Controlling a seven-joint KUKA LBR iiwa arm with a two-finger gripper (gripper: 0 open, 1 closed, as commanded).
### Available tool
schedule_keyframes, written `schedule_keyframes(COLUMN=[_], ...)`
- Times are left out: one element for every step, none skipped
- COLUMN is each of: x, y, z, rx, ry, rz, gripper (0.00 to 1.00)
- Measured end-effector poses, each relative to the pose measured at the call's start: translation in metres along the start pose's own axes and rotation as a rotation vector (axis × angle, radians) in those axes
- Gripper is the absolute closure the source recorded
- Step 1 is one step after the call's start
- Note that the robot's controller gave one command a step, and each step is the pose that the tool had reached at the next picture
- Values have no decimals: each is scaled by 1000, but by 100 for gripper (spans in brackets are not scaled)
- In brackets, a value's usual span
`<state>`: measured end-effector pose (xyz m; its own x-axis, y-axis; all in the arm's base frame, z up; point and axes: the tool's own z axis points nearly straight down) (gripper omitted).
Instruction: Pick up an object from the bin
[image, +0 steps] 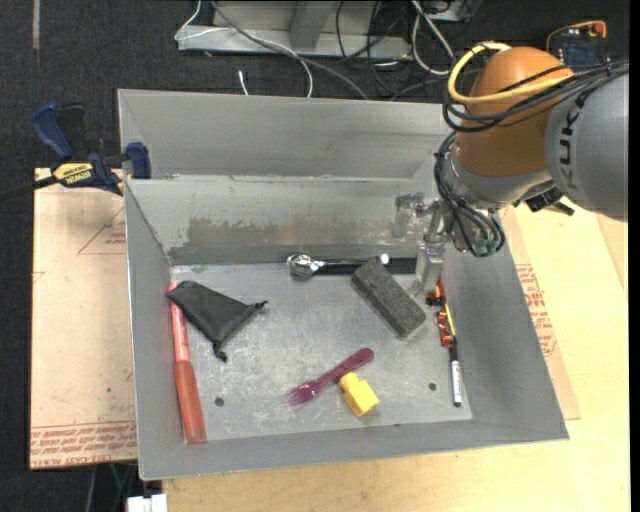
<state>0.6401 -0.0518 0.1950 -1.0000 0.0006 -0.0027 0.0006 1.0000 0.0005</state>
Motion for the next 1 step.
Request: schedule_keyframes(x=[10], y=[-20], z=[111], rx=[-1], ry=[1], rz=[229], gripper=[0])
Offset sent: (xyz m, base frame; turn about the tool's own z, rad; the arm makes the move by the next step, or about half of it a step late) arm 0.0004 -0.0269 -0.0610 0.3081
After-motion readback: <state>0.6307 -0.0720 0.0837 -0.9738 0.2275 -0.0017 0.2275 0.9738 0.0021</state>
